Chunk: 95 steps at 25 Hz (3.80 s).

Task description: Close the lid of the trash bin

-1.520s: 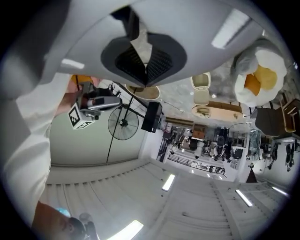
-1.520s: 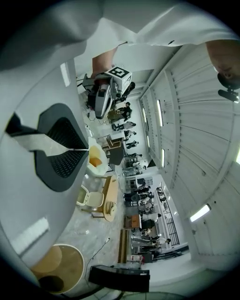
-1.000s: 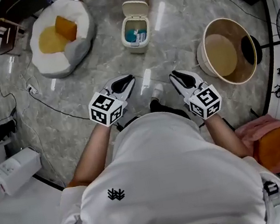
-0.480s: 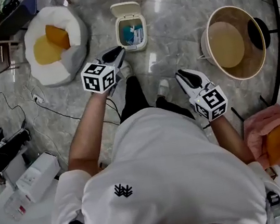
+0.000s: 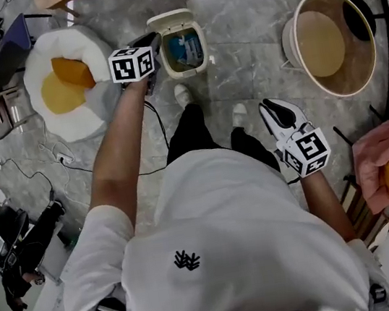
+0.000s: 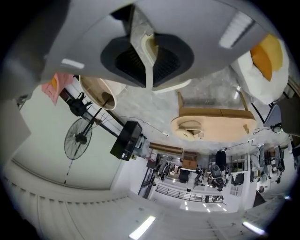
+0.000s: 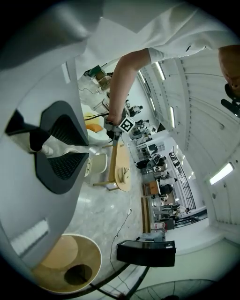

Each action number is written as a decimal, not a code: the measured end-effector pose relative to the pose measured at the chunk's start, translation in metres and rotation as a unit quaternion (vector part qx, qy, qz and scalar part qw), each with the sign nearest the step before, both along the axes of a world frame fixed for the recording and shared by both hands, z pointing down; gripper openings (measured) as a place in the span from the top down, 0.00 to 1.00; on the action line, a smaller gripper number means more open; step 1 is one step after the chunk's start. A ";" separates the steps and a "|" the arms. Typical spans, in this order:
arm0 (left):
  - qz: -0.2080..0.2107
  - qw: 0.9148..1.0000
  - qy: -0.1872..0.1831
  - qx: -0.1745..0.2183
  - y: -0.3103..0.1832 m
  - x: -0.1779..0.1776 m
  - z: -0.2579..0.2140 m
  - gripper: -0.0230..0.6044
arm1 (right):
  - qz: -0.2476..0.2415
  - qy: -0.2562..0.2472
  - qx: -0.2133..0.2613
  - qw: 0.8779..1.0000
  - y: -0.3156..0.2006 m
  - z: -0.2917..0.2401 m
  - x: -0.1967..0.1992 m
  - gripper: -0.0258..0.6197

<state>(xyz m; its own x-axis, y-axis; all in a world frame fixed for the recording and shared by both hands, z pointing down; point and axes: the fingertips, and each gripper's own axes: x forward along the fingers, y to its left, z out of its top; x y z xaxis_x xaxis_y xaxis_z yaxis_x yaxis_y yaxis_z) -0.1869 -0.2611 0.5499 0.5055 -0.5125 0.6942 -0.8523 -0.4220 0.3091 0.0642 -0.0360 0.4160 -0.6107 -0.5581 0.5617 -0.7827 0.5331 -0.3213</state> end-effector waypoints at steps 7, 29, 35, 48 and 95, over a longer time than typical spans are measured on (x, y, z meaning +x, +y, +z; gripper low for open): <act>0.012 0.999 -0.010 -0.030 -0.071 -0.011 0.064 0.87 | 0.046 0.009 -0.027 0.999 -0.020 0.023 -0.020 0.89; -0.005 0.993 -0.036 -0.115 -0.119 -0.019 0.150 0.87 | 0.093 0.016 -0.073 0.993 -0.021 0.052 -0.030 0.89; -0.013 0.992 -0.027 -0.124 -0.093 -0.016 0.151 0.87 | 0.074 0.012 -0.083 0.994 -0.013 0.056 -0.030 0.89; -0.023 0.989 -0.029 -0.143 -0.012 -0.006 0.165 0.87 | 0.041 0.013 -0.083 0.996 0.013 0.060 -0.016 0.89; -0.056 0.963 -0.084 -0.249 0.123 0.003 0.338 0.87 | 0.003 0.046 -0.148 0.988 0.044 0.113 0.025 0.89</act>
